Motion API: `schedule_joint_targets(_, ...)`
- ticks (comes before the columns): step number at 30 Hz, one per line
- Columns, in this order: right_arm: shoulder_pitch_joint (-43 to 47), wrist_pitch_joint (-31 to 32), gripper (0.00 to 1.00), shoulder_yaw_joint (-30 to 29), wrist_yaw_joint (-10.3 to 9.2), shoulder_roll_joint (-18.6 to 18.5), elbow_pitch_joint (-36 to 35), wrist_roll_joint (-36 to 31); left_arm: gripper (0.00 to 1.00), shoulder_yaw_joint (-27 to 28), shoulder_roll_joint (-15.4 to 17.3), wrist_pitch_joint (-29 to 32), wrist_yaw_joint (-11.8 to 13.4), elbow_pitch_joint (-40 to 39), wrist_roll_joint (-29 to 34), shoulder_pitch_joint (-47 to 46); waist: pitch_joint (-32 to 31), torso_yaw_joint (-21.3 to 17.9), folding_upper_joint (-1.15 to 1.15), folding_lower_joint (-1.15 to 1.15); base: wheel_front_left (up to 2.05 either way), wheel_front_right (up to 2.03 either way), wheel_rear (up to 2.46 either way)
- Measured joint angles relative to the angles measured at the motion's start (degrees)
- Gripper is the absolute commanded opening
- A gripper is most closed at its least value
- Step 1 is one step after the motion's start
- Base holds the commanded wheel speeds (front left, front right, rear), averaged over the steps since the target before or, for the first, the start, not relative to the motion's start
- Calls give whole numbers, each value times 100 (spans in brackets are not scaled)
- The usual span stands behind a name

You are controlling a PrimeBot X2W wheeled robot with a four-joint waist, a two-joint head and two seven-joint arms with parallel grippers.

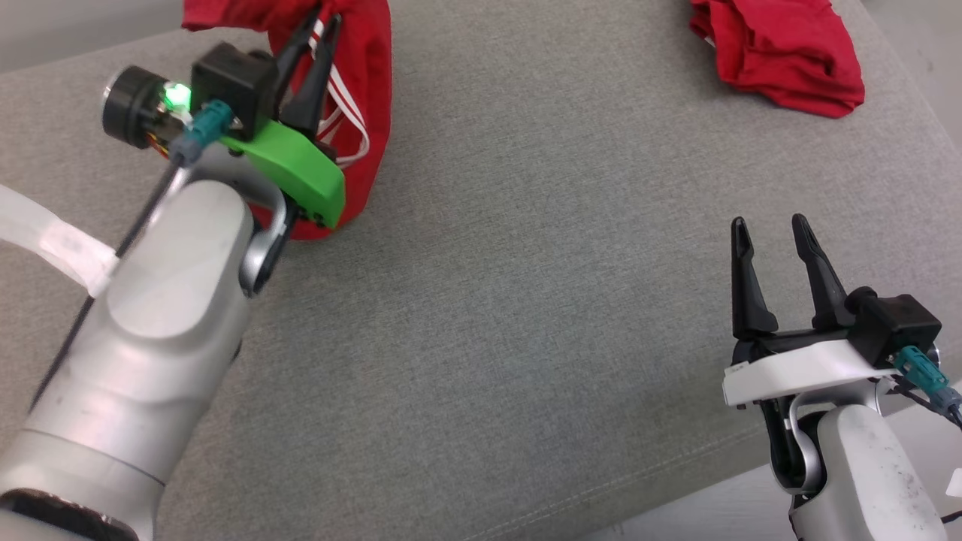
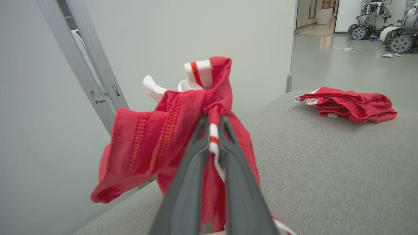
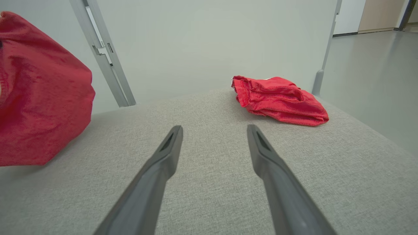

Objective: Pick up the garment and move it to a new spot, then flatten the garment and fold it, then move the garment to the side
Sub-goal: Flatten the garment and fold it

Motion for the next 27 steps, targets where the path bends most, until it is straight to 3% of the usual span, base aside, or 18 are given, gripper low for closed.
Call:
schedule_joint_targets(7,127,0,100,12,0,-46,16,-55,0,-144,-215,-24,68,-849,120,1378,-239,432,0,0,0,0,0)
schedule_joint_targets(15,237,0,100,56,0,-80,85,-79,0,-487,-497,-23,5,-990,159,2882,-518,846,0,0,0,0,0)
schedule_joint_targets(22,416,0,100,40,0,-103,109,-85,0,-634,-608,-24,-12,-1410,289,3585,-728,1125,0,0,0,0,0)
schedule_joint_targets(27,435,0,100,52,0,-98,122,-83,0,-848,-668,-21,-71,-1272,282,3849,-837,1276,0,0,0,0,0)
